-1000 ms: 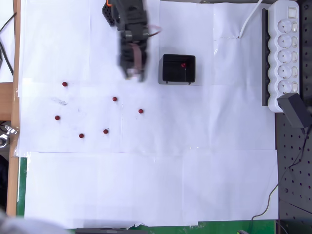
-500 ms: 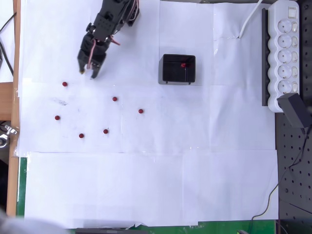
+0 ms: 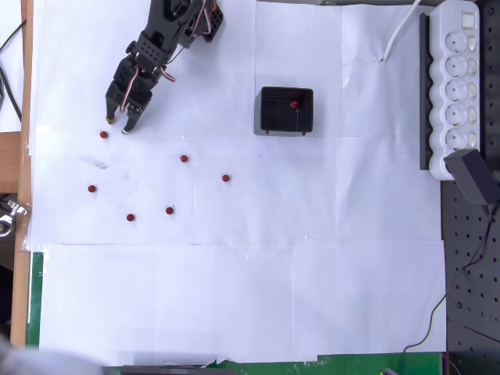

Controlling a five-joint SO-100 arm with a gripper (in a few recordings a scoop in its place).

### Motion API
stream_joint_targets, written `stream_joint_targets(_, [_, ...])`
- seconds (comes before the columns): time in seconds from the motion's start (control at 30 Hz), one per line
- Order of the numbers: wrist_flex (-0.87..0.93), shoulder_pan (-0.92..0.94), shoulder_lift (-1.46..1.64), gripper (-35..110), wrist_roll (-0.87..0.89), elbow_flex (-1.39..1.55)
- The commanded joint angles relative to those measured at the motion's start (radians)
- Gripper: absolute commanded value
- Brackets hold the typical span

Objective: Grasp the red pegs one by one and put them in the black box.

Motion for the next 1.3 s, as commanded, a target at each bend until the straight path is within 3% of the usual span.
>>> stream_joint_targets(0.0, [-0.021, 0.023, 0.054, 13, -0.021, 0.066])
stream_joint_targets(1.27, [-0.087, 0.071, 0.176, 13, -0.144, 0.150])
